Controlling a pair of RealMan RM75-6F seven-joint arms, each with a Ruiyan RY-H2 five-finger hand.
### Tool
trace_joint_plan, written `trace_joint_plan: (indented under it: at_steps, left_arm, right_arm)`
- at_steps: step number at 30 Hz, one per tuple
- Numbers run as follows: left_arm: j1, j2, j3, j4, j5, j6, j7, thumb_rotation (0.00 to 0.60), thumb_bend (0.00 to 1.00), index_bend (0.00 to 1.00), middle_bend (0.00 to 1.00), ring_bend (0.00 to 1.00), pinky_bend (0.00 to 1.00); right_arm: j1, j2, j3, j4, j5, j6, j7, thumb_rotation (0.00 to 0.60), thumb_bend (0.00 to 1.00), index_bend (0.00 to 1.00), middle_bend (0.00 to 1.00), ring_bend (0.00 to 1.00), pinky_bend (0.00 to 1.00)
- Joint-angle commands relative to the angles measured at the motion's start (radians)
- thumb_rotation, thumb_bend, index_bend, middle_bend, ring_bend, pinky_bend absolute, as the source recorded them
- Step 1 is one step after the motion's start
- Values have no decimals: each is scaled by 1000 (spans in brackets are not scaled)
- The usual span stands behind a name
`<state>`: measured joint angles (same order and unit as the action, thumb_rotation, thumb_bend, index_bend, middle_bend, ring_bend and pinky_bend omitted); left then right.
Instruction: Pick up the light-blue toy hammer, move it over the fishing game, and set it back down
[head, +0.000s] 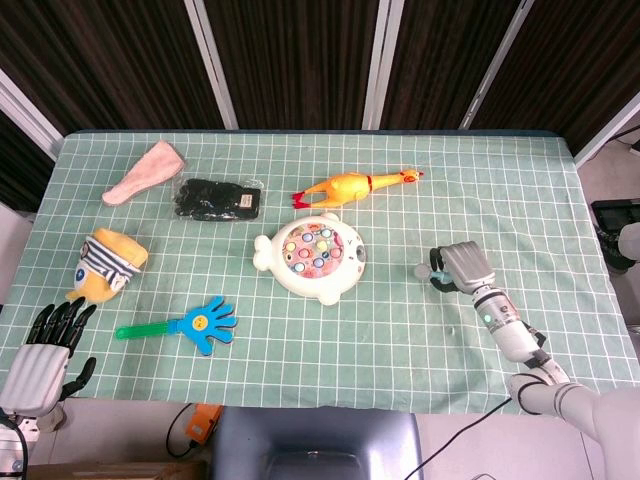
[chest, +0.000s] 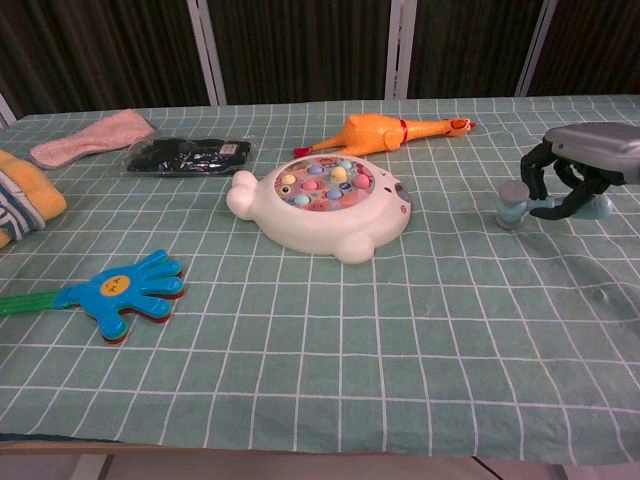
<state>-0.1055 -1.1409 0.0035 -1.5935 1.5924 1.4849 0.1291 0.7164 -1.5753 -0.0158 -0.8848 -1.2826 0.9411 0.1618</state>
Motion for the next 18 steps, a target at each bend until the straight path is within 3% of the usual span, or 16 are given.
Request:
trace_joint_plan:
  at_steps: [1, 18]
  left_arm:
    - [1, 0, 0, 0, -1, 1, -1, 600, 388, 0, 0, 0, 33]
    - [-1, -1, 2, -1, -2, -2, 4, 600, 389, 0, 0, 0, 34]
  right_arm:
    - [-13, -35, 17, 47, -30, 1, 33, 600, 454, 1000, 664, 817, 1000]
    - [-46, -63, 61, 115, -71, -23, 116, 600, 455, 1000, 664, 817, 1000]
